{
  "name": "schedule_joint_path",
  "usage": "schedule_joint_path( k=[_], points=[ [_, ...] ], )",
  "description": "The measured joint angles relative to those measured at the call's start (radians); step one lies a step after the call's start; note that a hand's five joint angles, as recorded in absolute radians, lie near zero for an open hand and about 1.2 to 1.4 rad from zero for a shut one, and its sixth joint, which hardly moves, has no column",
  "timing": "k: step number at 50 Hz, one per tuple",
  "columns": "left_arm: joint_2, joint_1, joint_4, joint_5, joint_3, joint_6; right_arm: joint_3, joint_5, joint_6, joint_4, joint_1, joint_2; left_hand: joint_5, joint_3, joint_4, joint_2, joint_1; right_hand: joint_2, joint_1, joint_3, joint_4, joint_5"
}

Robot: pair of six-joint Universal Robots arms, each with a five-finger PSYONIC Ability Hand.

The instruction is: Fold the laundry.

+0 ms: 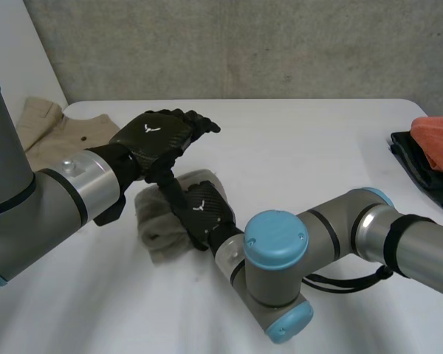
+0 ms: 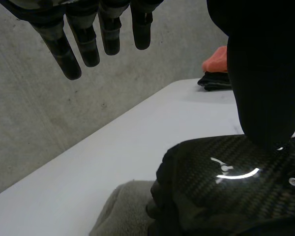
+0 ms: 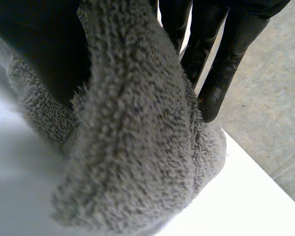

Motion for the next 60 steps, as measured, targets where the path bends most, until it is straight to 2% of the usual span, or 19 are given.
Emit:
schedule_joint_path(
  k=[9,13,18,26,32,38,43,45,47,49,51,52,55,60],
  points=[
    [0.012,0.004,0.001,0.0,0.008,0.0,-0.007,-0.012,-0.006,0.024,-0.109,-0.025,0.0,0.0,0.0,0.0,0.0,0.0,0.0,0.003,0.017,0.0],
    [0.029,0.019,0.001,0.0,0.007,0.0,0.041,-0.047,-0.047,0.078,-0.231,-0.081,0.0,0.0,0.0,0.0,0.0,0.0,0.0,0.003,0.022,0.0],
    [0.045,0.035,0.001,0.0,0.003,-0.001,0.129,-0.139,-0.129,0.14,-0.413,-0.183,0.0,0.0,0.0,0.0,0.0,0.0,0.0,0.008,0.026,0.0],
    [0.044,0.038,0.001,0.001,-0.003,-0.018,0.204,-0.272,-0.195,0.173,-0.592,-0.28,0.0,0.0,0.0,0.0,0.0,0.0,0.0,0.015,0.027,0.0],
    [0.042,0.037,0.001,0.001,-0.006,-0.034,0.187,-0.382,-0.263,0.253,-0.714,-0.292,0.0,0.0,0.0,0.0,0.0,0.0,0.0,0.015,0.027,0.0],
    [0.038,0.035,0.003,0.002,-0.005,-0.037,0.086,-0.482,-0.326,0.314,-0.821,-0.259,0.0,0.0,0.0,0.0,0.0,0.0,0.0,0.015,0.027,0.0],
    [0.035,0.032,0.006,0.002,0.002,-0.036,-0.039,-0.519,-0.268,0.283,-0.858,-0.237,0.0,0.0,0.0,0.0,0.0,0.0,0.0,0.015,0.027,0.0],
    [0.035,0.028,0.013,0.001,0.008,-0.037,-0.144,-0.529,-0.13,0.177,-0.881,-0.229,0.0,0.0,0.0,0.0,0.0,0.0,0.0,0.015,0.027,0.0],
    [0.035,0.027,0.015,0.001,0.01,-0.038,-0.167,-0.531,-0.085,0.137,-0.889,-0.228,0.0,0.0,0.0,0.0,0.0,0.0,0.0,0.015,0.027,0.0],
    [0.036,0.022,0.02,0.001,0.014,-0.039,-0.231,-0.536,0.076,-0.012,-0.923,-0.226,0.0,0.0,0.0,0.0,0.0,0.0,0.0,0.015,0.027,0.0],
    [0.037,0.02,0.022,0.001,0.015,-0.041,-0.247,-0.538,0.125,-0.061,-0.936,-0.224,0.0,0.0,0.0,0.0,0.0,0.0,0.0,0.016,0.027,0.01],
    [0.037,0.018,0.023,0.0,0.016,-0.043,-0.276,-0.544,0.219,-0.157,-0.963,-0.215,0.0,0.0,0.0,0.0,0.0,0.0,0.0,0.02,0.028,0.017],
    [0.038,0.013,0.023,0.0,0.018,-0.05,-0.312,-0.566,0.334,-0.28,-1.01,-0.191,0.0,0.0,0.0,0.0,0.0,0.0,0.0,0.021,0.03,0.017],
    [0.038,0.01,0.023,0.0,0.017,-0.064,-0.343,-0.63,0.419,-0.385,-1.086,-0.137,0.0,0.0,0.0,0.0,0.0,0.0,0.0,0.021,0.03,0.017]
  ],
)
